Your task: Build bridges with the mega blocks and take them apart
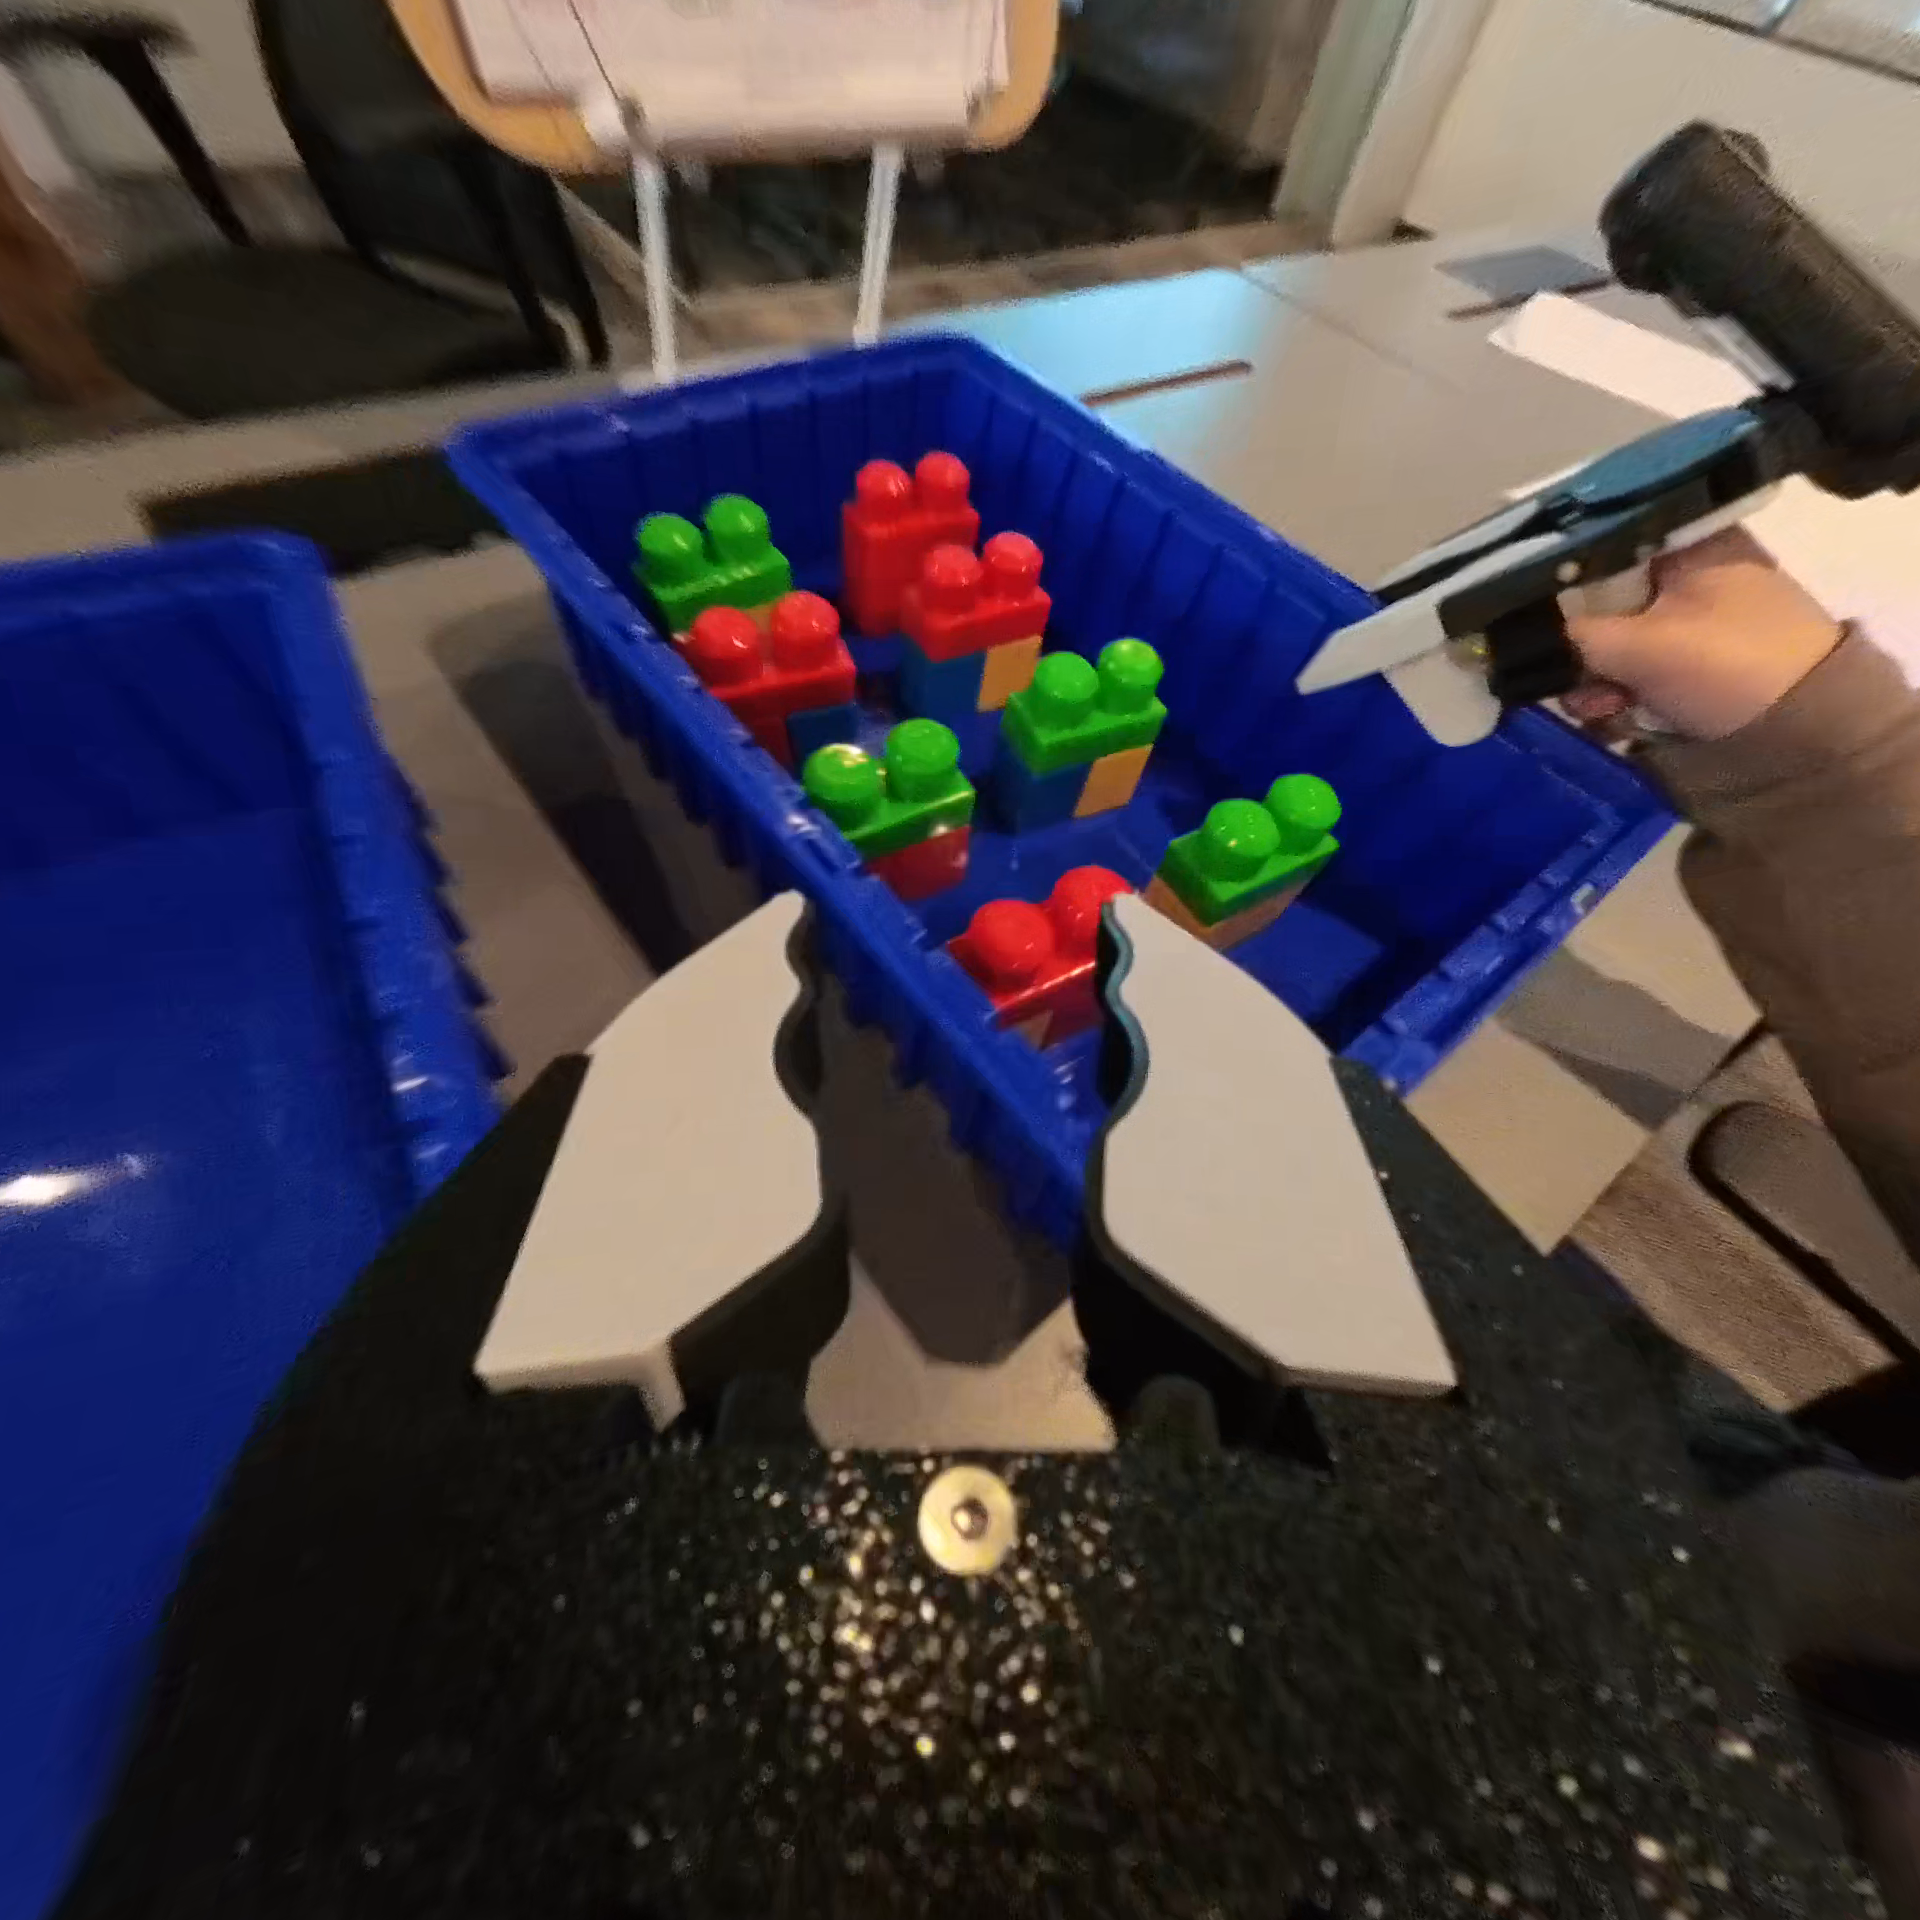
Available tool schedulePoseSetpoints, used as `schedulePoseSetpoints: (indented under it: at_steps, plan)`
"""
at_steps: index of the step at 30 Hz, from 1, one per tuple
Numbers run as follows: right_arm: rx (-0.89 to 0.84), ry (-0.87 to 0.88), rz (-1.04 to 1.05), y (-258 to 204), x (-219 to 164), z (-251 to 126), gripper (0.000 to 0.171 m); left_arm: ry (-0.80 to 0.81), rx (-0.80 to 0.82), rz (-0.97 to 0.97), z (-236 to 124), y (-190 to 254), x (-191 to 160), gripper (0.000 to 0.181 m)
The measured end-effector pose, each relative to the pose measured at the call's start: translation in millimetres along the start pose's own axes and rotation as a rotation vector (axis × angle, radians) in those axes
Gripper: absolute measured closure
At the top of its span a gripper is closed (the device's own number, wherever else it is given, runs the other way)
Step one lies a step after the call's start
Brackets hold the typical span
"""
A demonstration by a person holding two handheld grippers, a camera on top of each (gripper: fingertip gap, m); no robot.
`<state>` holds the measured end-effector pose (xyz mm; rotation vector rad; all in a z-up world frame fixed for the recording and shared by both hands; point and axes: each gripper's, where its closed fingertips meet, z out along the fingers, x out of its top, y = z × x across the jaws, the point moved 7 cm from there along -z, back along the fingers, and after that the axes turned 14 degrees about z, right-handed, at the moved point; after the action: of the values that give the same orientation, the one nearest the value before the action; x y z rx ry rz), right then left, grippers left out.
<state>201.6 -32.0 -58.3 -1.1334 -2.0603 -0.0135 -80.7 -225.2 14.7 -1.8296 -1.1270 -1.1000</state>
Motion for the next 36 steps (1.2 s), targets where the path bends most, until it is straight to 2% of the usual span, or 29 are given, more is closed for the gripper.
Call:
schedulePoseSetpoints:
  at_steps: [1,3,4,7,9,12,15,18,23,29,36]
  plan:
    - [-0.024,0.040,-0.083,-4.6,-3.0,-8.1,0.112,0.020,0.039,0.030,-19.1,-2.1,-2.2,0.133]
    - [-0.037,0.126,-0.228,-15.5,-7.7,-26.7,0.113,0.031,0.108,0.082,-51.6,-7.7,-12.2,0.134]
    - [0.004,0.184,-0.291,-25.0,-9.5,-37.0,0.123,0.017,0.133,0.103,-64.1,-10.9,-20.2,0.133]
    - [0.223,0.360,-0.389,-71.6,-6.8,-68.4,0.126,-0.054,0.247,0.144,-93.9,-27.1,-47.8,0.130]
    - [0.334,0.402,-0.463,-109.7,-1.8,-76.0,0.124,-0.091,0.377,0.145,-115.7,-46.5,-61.8,0.129]
    - [0.366,0.344,-0.716,-171.2,5.7,-55.0,0.121,-0.131,0.518,0.120,-144.6,-84.6,-72.1,0.128]
    - [0.384,0.227,-0.927,-228.6,20.2,-20.2,0.120,-0.267,0.532,0.082,-157.0,-133.9,-81.4,0.120]
    - [0.381,0.035,-0.798,-272.0,50.5,18.3,0.112,-0.415,0.509,0.038,-153.4,-186.8,-96.9,0.114]
    - [0.241,-0.205,-0.540,-297.7,89.4,90.2,0.091,-0.556,0.357,-0.064,-127.3,-245.8,-116.4,0.115]
    - [0.102,-0.422,-0.309,-299.8,93.3,147.0,0.078,-0.850,0.251,-0.116,-98.7,-288.9,-144.9,0.116]
    - [-0.027,-0.645,-0.100,-293.4,72.0,188.4,0.071,-0.984,0.160,-0.158,-76.5,-297.3,-160.0,0.128]
